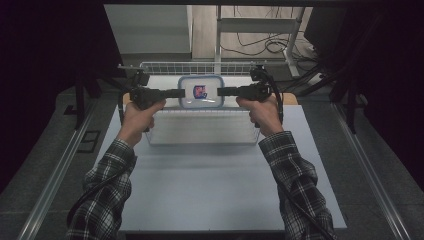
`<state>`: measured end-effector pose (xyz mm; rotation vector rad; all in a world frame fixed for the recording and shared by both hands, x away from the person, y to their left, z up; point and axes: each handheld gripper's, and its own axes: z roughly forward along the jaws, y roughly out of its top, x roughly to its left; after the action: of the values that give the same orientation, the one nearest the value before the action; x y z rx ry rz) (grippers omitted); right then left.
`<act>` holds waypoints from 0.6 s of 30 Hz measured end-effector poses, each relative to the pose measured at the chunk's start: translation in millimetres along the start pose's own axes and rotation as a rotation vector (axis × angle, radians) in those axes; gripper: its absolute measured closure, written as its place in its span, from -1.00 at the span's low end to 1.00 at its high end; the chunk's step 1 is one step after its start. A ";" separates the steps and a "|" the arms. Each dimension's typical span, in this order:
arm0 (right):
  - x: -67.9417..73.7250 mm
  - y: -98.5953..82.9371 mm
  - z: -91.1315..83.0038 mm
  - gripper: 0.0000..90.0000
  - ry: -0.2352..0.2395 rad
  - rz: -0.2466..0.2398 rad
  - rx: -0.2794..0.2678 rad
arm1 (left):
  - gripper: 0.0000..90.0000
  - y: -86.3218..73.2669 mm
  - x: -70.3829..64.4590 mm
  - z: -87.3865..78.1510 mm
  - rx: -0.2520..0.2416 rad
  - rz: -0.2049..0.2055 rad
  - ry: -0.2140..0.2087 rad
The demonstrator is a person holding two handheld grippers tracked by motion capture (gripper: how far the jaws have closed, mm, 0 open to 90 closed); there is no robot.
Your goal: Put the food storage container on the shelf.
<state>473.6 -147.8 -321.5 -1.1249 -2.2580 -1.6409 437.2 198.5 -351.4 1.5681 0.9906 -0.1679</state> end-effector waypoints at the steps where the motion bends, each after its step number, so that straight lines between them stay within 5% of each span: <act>1: -1.1 0.4 0.9 0.26 0.000 0.002 0.000 | 0.29 0.1 1.5 0.4 0.001 -0.003 0.000; 18: -11.5 1.8 6.5 0.23 -0.005 0.032 -0.005 | 0.26 1.1 7.4 6.1 -0.030 0.002 0.015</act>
<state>484.9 -147.6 -328.5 -1.1612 -2.2283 -1.6347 445.0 197.0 -356.7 1.5449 0.9990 -0.1391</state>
